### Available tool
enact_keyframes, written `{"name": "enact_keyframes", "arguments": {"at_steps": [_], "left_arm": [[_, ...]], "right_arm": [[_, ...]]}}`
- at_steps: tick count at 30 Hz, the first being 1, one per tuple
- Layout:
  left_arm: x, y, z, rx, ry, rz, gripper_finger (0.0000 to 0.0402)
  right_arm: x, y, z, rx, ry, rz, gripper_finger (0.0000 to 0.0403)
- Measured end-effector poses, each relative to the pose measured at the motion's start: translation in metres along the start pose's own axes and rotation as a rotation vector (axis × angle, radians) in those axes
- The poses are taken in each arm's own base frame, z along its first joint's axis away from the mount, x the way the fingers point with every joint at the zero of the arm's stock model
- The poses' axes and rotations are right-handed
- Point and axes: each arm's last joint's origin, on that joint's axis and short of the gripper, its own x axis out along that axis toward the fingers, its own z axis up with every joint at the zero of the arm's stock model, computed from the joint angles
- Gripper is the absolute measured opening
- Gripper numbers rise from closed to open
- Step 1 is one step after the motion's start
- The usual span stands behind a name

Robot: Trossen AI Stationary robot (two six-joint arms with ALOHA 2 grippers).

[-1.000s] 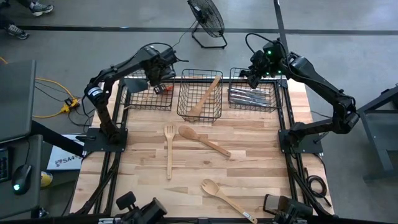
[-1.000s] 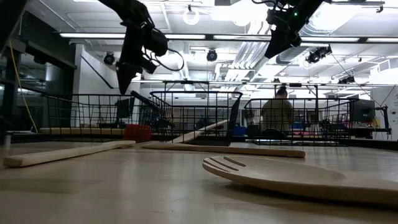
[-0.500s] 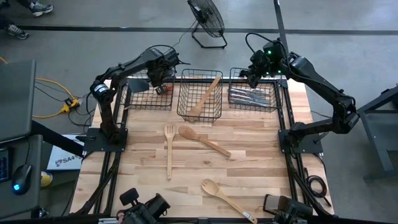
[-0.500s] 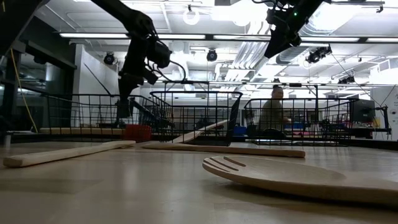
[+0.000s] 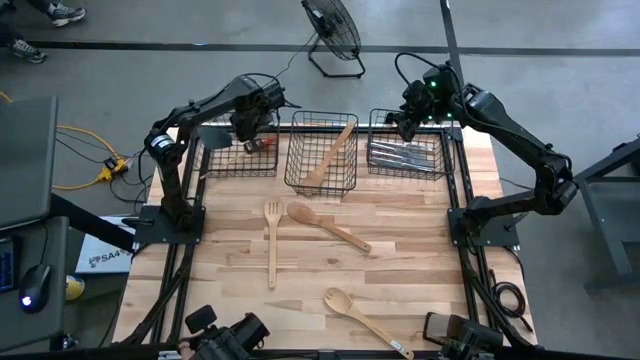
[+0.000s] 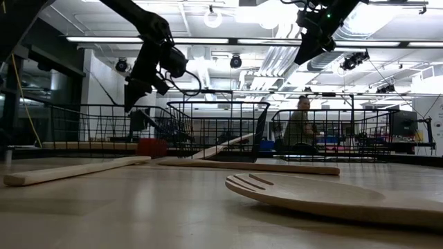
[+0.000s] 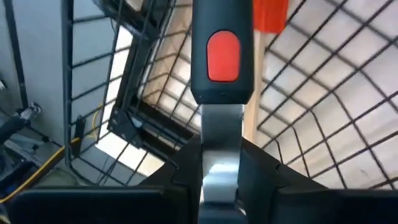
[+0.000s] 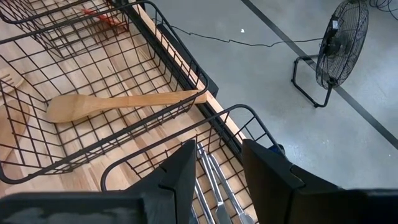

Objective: Pick & Place Kitchen Items
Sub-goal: Put the black spatula into the left wire basket, then put the brown serving spoon into the middle wire basket

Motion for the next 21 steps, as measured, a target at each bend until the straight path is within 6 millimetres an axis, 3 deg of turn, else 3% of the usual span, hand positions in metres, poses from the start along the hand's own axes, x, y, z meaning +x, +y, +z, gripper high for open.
{"name": "enact_keyframes", "arguments": {"at_steps": [7, 21], "left_arm": [[0.0001, -0.0004, 0.0003, 0.024, -0.006, -0.019, 0.0128], [-0.0027, 0.0009, -0.0001, -0.003, -0.007, -0.012, 0.0137]], "right_arm": [[0.0, 0.0, 0.0, 0.001, 0.0, 0.0, 0.0123], [0.0001, 0.0, -0.0002, 0.007, 0.002, 0.0, 0.0123]]}}
